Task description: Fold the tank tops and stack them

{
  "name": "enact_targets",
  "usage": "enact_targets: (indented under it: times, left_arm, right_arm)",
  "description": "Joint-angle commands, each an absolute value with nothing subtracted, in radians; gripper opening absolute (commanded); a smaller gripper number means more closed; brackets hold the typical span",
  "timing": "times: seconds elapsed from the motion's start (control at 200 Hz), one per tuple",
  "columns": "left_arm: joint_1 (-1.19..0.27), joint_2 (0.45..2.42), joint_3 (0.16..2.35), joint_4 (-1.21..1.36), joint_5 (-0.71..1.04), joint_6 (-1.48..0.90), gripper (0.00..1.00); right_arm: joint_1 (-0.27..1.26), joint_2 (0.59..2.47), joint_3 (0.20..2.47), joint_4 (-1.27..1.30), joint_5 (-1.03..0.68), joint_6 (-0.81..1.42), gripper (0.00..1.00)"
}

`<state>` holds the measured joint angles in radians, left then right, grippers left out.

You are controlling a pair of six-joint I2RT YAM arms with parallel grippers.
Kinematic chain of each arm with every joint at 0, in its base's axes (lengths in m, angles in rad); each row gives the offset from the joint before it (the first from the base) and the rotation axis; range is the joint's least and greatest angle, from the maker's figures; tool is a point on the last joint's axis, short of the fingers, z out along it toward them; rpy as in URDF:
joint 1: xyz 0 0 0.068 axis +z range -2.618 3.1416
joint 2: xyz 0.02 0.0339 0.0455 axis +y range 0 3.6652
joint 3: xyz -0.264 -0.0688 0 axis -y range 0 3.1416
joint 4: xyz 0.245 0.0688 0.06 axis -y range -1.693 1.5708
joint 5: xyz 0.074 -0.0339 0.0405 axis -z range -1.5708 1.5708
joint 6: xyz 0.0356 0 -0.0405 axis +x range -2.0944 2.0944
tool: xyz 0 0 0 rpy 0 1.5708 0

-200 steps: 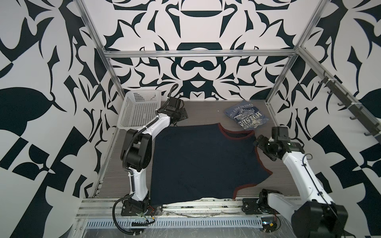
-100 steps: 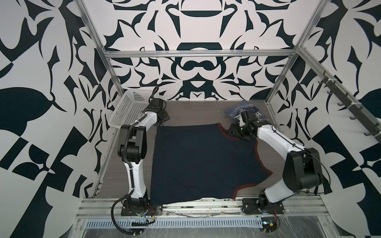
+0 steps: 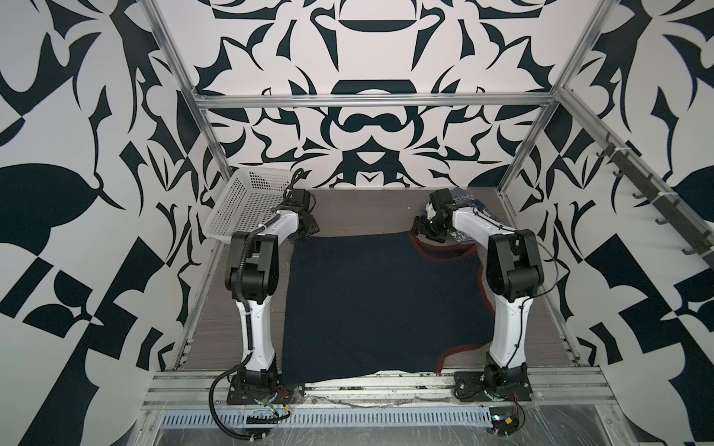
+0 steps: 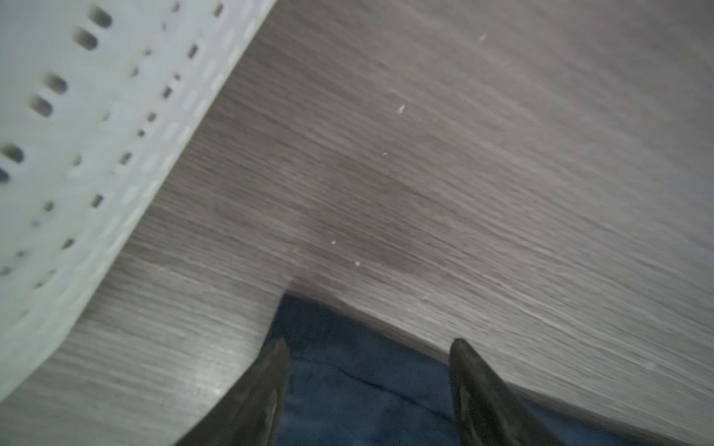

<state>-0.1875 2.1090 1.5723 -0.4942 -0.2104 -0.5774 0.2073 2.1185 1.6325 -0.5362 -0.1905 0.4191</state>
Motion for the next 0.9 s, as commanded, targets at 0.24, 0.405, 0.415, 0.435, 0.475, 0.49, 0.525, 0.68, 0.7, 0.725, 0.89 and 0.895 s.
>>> enact_targets:
  times: [0.24, 0.405, 0.415, 0.435, 0.475, 0.49, 0.525, 0.68, 0.7, 0.725, 0.89, 0.895]
  left_arm:
    - [-0.210, 2.191, 1.635, -0.588, -0.343, -0.584, 0.76]
    - [-0.210, 2.218, 1.647, -0.591, -0.332, -0.589, 0.67]
    - [-0.210, 2.219, 1.645, -0.587, -0.330, -0.589, 0.66]
    - [-0.211, 2.220, 1.643, -0.580, -0.329, -0.588, 0.65]
    - [-0.212, 2.222, 1.640, -0.571, -0.329, -0.588, 0.62]
    - [-0.211, 2.224, 1.641, -0.570, -0.328, -0.588, 0.61]
    - [-0.212, 2.229, 1.644, -0.567, -0.326, -0.588, 0.57]
    - [-0.211, 2.246, 1.654, -0.558, -0.307, -0.588, 0.42]
    - [-0.212, 2.245, 1.654, -0.556, -0.305, -0.588, 0.40]
    - [-0.212, 2.246, 1.654, -0.554, -0.304, -0.589, 0.38]
    - [-0.215, 2.233, 1.654, -0.543, -0.300, -0.592, 0.22]
    - [-0.215, 2.232, 1.653, -0.542, -0.300, -0.592, 0.21]
  right_arm:
    - [0.240, 2.262, 1.877, -0.628, -0.246, 0.363, 0.78]
    - [0.253, 2.322, 1.950, -0.675, -0.211, 0.362, 0.73]
    - [0.255, 2.326, 1.952, -0.676, -0.207, 0.365, 0.73]
    - [0.254, 2.330, 1.955, -0.677, -0.202, 0.366, 0.72]
    - [0.254, 2.337, 1.960, -0.678, -0.199, 0.366, 0.71]
    - [0.254, 2.338, 1.961, -0.679, -0.199, 0.366, 0.70]
    - [0.254, 2.343, 1.966, -0.685, -0.200, 0.365, 0.66]
    - [0.256, 2.341, 1.967, -0.689, -0.205, 0.358, 0.42]
    - [0.255, 2.340, 1.966, -0.689, -0.204, 0.357, 0.39]
    - [0.255, 2.339, 1.966, -0.689, -0.204, 0.356, 0.35]
    - [0.255, 2.321, 1.963, -0.689, -0.191, 0.351, 0.10]
    - [0.255, 2.320, 1.962, -0.688, -0.190, 0.351, 0.09]
